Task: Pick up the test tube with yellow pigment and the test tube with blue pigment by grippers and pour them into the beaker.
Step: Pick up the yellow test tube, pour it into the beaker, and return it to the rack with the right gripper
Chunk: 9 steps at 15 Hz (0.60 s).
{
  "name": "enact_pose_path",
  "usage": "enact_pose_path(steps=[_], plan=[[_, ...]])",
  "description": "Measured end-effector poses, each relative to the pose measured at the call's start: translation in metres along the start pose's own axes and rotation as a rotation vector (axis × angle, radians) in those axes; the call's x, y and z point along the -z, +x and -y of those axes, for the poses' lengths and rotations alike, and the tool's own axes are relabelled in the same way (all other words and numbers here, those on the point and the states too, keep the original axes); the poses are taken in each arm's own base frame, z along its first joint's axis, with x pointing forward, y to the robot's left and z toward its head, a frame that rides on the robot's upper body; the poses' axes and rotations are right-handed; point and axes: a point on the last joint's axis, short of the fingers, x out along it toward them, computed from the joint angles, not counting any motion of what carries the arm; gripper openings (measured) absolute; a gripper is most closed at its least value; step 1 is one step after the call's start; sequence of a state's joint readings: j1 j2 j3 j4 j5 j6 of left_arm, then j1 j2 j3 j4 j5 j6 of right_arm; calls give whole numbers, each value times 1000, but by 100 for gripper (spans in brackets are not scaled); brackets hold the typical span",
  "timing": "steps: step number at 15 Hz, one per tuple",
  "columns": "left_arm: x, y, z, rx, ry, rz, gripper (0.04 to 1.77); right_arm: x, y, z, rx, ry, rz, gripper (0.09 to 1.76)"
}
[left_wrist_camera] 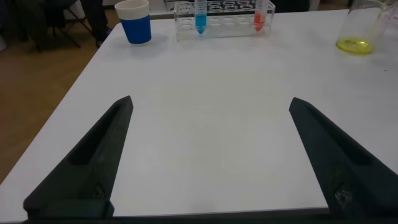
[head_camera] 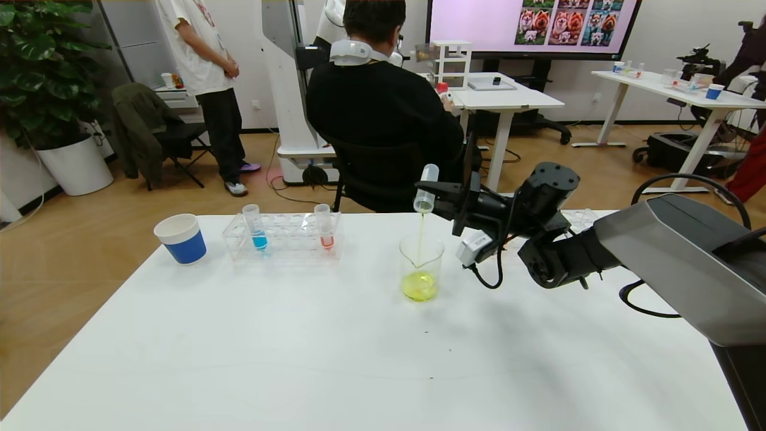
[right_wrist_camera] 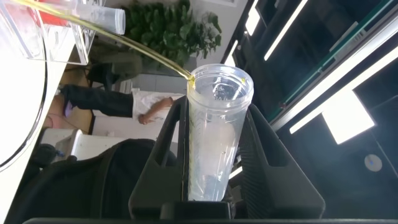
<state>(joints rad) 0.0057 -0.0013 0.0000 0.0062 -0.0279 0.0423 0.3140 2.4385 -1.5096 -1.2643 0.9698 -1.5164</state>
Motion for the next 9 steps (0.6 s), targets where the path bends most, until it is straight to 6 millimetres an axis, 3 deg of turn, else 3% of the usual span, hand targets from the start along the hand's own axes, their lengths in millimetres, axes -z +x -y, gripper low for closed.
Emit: enact_pose_path(steps=[5, 9], plan=[[0, 0, 0, -1, 0, 0, 175, -2, -1, 0, -17, 30, -6, 49], [0, 0, 0, -1, 0, 0, 175, -6, -3, 11, -56, 259, -43, 49]])
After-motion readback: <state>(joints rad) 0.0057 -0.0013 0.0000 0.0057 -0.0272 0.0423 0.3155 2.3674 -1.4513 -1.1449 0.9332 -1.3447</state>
